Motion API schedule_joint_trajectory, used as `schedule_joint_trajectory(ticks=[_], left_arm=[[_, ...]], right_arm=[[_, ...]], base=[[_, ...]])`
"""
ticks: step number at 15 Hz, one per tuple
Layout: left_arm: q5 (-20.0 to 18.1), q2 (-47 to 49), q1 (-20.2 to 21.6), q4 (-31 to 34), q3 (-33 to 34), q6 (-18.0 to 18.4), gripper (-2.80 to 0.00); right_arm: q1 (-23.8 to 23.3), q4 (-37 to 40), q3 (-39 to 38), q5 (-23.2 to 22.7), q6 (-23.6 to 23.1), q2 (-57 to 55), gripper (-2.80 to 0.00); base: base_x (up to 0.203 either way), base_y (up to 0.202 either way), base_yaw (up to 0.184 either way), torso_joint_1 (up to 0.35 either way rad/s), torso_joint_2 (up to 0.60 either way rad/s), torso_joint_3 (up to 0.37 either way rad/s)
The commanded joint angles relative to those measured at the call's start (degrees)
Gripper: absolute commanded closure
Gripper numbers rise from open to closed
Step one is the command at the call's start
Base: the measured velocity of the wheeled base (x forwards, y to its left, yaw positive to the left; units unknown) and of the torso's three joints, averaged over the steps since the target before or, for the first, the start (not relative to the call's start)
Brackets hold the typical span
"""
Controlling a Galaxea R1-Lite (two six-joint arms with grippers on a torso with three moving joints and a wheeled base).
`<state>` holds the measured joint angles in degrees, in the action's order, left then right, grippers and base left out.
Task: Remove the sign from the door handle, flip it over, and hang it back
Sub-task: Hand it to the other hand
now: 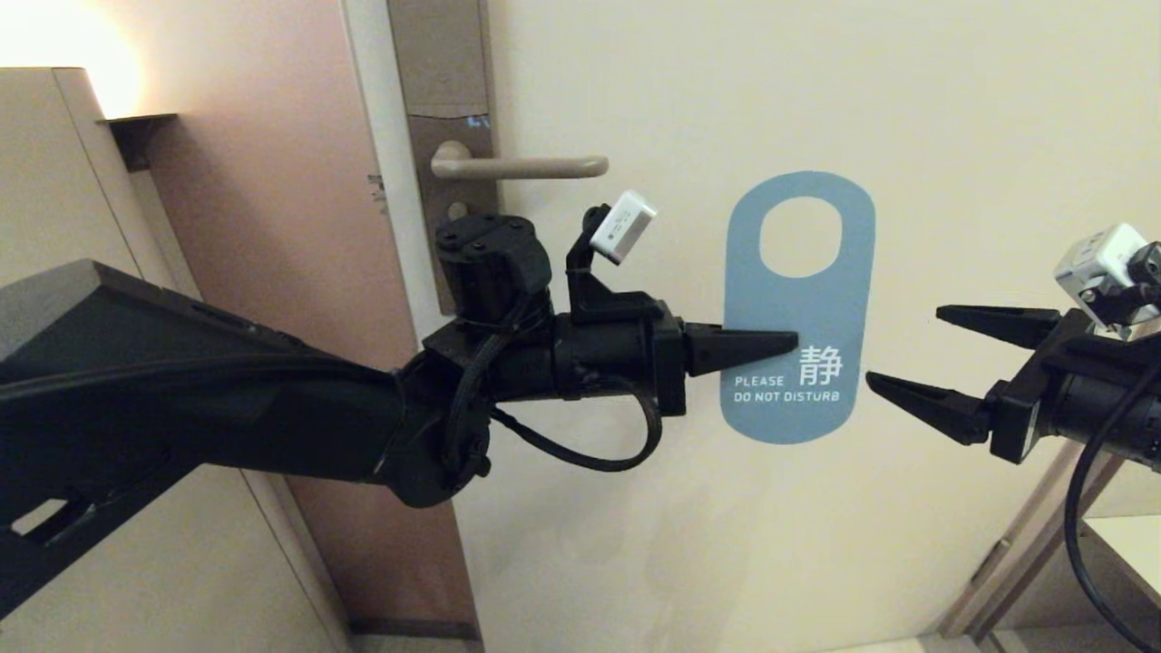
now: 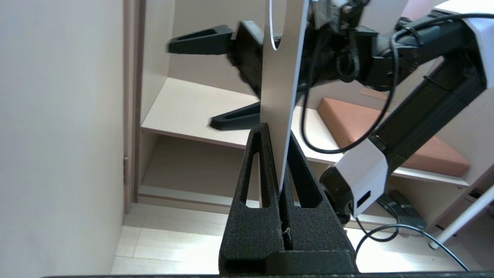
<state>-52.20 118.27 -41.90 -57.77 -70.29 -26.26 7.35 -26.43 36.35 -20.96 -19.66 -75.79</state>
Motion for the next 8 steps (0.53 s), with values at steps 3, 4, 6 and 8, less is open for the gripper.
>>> schedule_joint_trajectory(ticks=[3, 4, 6, 8], left_arm=[[-0.4, 2.3, 0.9, -2.9, -1.0, -0.4, 0.0], [-0.5, 3.4, 0.9, -5.2, -1.7, -0.7, 0.0], [-0.5, 4.5, 0.8, -8.2, -2.7, -2.2, 0.0], [-0.5, 5.0, 0.7, -8.9, -3.9, -2.3, 0.0]], right_arm=[[0.1, -0.2, -0.1, -0.8, -0.5, 1.5, -2.8], [0.1, -0.2, -0.1, -1.5, -0.5, 1.6, -2.8], [0.3, -0.2, -0.1, -3.6, -0.6, 2.0, -2.8], [0.4, -0.2, -0.3, -6.8, -1.3, 2.1, -2.8]], base=[[0.0, 0.0, 0.0, 0.0, 0.0, 0.0], [0.0, 0.0, 0.0, 0.0, 0.0, 0.0], [0.0, 0.0, 0.0, 0.0, 0.0, 0.0], [0.0, 0.0, 0.0, 0.0, 0.0, 0.0]])
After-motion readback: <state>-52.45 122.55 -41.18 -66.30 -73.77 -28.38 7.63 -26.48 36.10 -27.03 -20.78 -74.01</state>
